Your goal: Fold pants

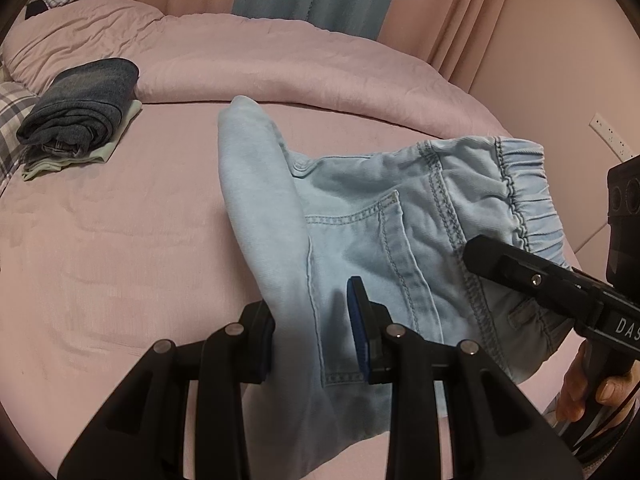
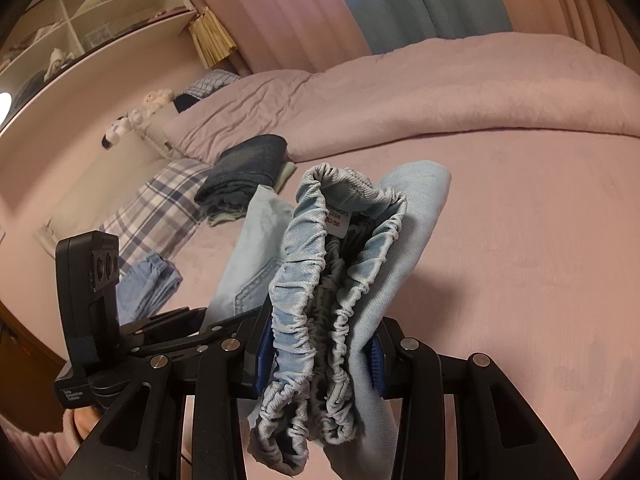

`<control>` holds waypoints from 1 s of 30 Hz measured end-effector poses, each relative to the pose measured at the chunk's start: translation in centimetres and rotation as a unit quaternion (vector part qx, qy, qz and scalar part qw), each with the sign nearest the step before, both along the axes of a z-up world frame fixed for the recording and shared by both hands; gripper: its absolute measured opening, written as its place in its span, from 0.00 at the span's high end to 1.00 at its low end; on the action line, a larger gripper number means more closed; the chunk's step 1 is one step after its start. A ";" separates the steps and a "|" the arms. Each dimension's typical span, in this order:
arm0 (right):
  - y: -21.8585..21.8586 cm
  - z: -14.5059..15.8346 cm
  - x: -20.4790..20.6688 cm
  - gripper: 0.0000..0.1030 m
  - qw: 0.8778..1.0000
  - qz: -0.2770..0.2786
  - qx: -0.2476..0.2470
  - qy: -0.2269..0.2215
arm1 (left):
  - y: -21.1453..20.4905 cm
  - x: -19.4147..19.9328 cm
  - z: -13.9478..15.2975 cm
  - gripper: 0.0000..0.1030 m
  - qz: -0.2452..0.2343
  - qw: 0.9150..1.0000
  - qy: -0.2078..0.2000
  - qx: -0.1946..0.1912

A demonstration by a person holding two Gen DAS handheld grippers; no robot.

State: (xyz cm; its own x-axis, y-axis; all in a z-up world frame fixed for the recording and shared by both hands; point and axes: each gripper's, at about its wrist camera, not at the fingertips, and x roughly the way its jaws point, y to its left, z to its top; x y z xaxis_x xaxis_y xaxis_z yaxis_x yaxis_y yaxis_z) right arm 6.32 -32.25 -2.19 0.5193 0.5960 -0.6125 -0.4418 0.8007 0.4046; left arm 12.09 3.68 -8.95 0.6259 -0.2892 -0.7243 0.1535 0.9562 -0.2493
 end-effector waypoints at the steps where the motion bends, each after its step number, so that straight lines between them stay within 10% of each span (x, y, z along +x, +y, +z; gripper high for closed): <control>1: 0.0 0.0 0.0 0.61 1.000 -0.001 0.001 0.000 | 0.0 0.1 0.0 0.71 -0.001 1.000 0.000 0.001; 30: 0.4 -1.2 3.5 0.61 1.000 -0.014 0.006 0.014 | -1.4 3.2 -0.9 0.71 -0.012 1.000 0.019 0.013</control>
